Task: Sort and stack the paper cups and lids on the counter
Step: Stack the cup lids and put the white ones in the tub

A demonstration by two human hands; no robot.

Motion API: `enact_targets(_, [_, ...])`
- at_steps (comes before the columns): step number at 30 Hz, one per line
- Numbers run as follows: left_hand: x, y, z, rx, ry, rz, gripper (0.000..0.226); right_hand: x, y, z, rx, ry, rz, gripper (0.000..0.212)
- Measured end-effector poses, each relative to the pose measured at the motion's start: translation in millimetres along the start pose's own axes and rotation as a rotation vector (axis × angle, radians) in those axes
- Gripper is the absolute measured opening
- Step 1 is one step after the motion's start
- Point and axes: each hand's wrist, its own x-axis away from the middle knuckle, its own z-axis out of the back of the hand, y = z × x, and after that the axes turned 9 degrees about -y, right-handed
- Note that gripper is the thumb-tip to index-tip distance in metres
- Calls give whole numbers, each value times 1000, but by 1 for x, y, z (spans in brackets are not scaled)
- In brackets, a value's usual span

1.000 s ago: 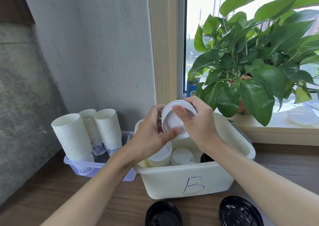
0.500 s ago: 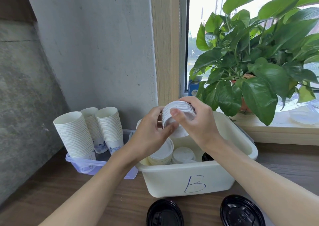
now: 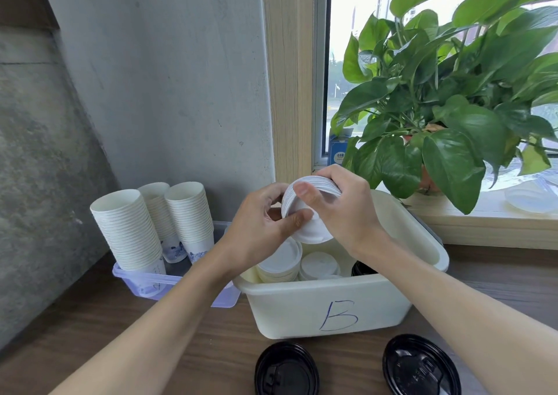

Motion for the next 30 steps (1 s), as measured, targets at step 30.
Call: enact_targets(30, [-1,-2,-3,-45,8,54,36,-4,5,1,-26,14,-29,43])
